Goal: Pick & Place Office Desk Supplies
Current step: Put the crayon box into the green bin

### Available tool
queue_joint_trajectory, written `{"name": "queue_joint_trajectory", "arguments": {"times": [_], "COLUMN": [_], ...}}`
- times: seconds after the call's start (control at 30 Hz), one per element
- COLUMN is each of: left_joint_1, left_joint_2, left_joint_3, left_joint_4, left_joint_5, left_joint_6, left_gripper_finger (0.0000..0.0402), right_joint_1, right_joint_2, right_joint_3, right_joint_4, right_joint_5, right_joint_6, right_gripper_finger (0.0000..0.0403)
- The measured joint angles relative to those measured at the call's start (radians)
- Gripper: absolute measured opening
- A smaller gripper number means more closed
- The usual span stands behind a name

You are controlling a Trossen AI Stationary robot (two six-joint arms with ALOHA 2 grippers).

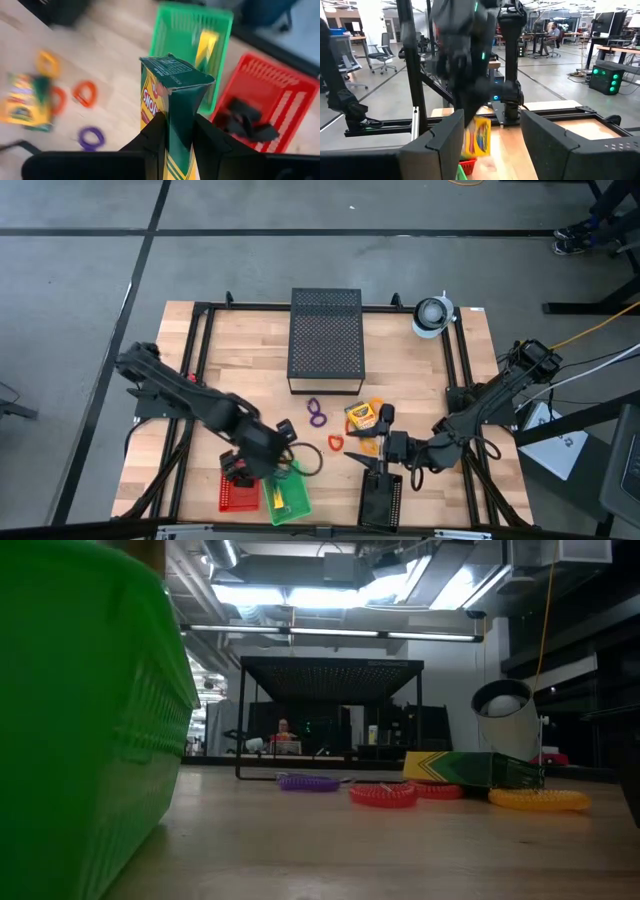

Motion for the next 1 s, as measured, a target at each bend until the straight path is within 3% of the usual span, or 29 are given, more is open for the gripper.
{"name": "queue_joint_trajectory", "arguments": {"times": [0.27, 0.6, 1.0], "left_joint_1": [-0.014, -0.036, -0.036], "left_joint_2": [0.253, 0.431, 0.533], "left_joint_3": [0.161, 0.447, 0.505], "left_joint_4": [-0.229, -0.351, -0.373], "left_joint_5": [-0.104, -0.08, -0.035], "left_joint_6": [0.095, 0.146, 0.109], "left_gripper_finger": [0.0066, 0.0066, 0.0066], "right_joint_1": [0.0, 0.0, 0.0], "right_joint_2": [0.0, 0.0, 0.0], "right_joint_3": [0.0, 0.0, 0.0], "right_joint_4": [-0.01, -0.07, -0.128], "right_joint_5": [-0.001, -0.019, -0.019], "right_joint_6": [-0.005, -0.012, -0.015], "right_gripper_finger": [0.0196, 0.0196, 0.0196]}}
